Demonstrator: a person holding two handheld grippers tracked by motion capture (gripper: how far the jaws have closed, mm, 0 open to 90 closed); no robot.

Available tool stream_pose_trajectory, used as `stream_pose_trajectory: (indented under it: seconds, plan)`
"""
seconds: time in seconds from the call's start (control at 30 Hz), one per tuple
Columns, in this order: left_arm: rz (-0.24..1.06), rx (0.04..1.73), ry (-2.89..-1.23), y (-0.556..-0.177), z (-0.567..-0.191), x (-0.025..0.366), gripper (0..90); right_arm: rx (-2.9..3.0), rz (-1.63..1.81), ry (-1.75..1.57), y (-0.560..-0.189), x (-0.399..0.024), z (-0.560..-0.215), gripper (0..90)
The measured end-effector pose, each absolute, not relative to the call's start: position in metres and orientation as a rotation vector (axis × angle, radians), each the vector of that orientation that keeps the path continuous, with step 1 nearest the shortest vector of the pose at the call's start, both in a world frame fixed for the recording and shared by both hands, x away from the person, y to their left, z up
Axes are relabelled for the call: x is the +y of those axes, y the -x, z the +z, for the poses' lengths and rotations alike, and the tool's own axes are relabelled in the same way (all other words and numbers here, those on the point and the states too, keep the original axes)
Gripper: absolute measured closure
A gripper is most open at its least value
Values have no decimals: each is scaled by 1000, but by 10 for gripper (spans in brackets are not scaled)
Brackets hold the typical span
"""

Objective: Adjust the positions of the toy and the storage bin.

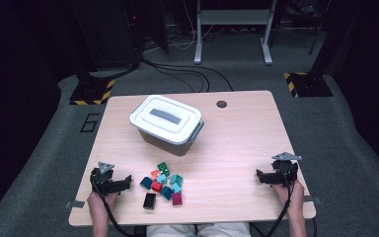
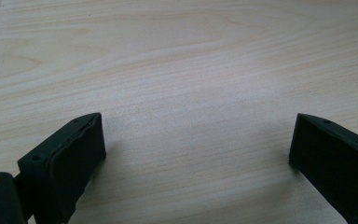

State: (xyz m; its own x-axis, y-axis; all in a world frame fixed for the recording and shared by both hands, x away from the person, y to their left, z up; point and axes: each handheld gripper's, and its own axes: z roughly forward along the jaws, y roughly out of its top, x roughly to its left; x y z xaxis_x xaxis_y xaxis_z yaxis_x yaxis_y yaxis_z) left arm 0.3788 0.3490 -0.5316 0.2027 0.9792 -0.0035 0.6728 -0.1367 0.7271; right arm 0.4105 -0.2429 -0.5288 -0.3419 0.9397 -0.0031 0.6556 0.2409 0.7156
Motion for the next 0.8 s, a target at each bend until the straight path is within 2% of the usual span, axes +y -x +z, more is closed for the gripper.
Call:
stream_pose_trajectory:
  seconds: [0.8]
  plan:
    - [616,1492,-1881,-382,-531,353,8,2101,888,-1441,-411,-241,-529,0]
